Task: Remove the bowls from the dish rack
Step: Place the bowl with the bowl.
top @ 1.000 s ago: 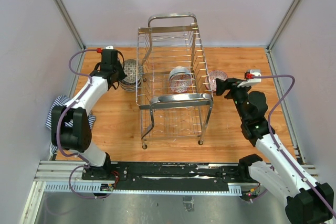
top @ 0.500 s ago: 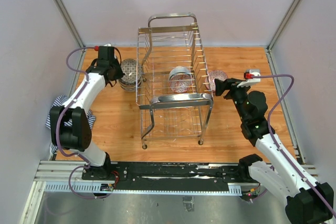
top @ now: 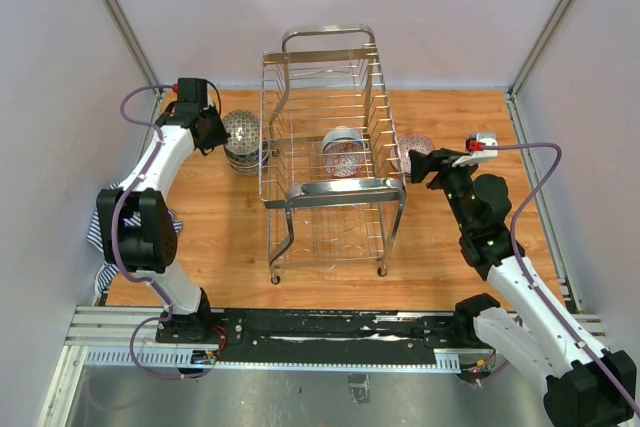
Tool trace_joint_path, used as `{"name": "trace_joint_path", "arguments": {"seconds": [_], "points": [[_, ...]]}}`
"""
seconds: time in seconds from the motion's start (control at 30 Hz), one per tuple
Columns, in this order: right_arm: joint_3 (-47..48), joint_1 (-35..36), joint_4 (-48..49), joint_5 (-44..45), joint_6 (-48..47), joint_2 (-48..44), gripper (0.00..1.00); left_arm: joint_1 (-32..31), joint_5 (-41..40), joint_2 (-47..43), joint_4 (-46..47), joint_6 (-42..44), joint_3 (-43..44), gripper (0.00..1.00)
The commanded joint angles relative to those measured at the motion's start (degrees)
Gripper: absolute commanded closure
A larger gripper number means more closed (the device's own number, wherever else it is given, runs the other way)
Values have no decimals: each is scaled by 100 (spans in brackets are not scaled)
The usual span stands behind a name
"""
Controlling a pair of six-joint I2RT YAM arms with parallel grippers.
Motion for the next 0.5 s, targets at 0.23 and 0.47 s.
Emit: {"name": "trace_joint_path", "arguments": {"seconds": [0.23, 0.47], "points": [[130, -163, -12, -102, 49, -102, 25, 44, 418, 144, -318, 169, 499, 99], [124, -163, -14, -111, 45, -114, 25, 44, 420, 193, -469, 235, 563, 99]]}}
